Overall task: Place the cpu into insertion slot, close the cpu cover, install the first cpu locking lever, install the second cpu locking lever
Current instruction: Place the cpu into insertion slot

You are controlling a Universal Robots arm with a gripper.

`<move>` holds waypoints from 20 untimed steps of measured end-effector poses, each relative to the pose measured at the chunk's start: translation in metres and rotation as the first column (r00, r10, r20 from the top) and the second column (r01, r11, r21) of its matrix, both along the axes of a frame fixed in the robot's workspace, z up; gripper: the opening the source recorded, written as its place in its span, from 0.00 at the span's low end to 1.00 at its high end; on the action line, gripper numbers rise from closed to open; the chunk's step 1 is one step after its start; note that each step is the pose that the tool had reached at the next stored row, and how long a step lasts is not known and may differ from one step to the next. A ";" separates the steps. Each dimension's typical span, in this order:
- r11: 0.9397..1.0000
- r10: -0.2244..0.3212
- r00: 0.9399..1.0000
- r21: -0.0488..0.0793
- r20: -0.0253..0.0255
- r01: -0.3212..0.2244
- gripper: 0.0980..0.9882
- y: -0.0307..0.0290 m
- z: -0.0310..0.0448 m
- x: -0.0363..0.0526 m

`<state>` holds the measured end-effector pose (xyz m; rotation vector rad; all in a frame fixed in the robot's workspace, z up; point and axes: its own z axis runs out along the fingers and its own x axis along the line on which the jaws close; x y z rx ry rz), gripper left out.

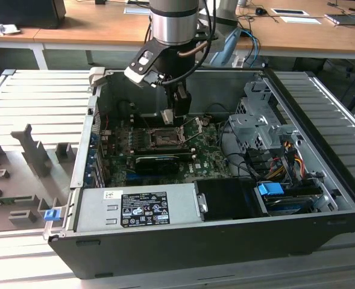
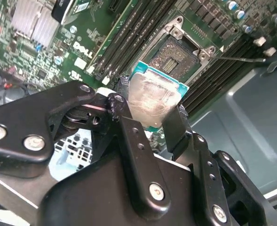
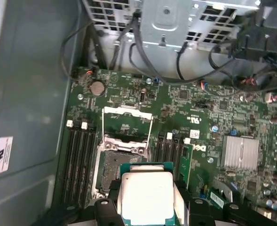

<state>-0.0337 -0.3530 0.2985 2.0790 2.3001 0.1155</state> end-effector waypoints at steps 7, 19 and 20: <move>0.996 -0.092 0.996 0.000 0.000 0.092 0.48 0.0025 -0.0123 -0.0002; 0.994 -0.110 0.994 0.000 0.003 0.110 0.48 0.0162 -0.0459 -0.0112; 0.994 -0.106 0.994 0.000 0.003 0.106 0.48 0.0174 -0.0479 -0.0113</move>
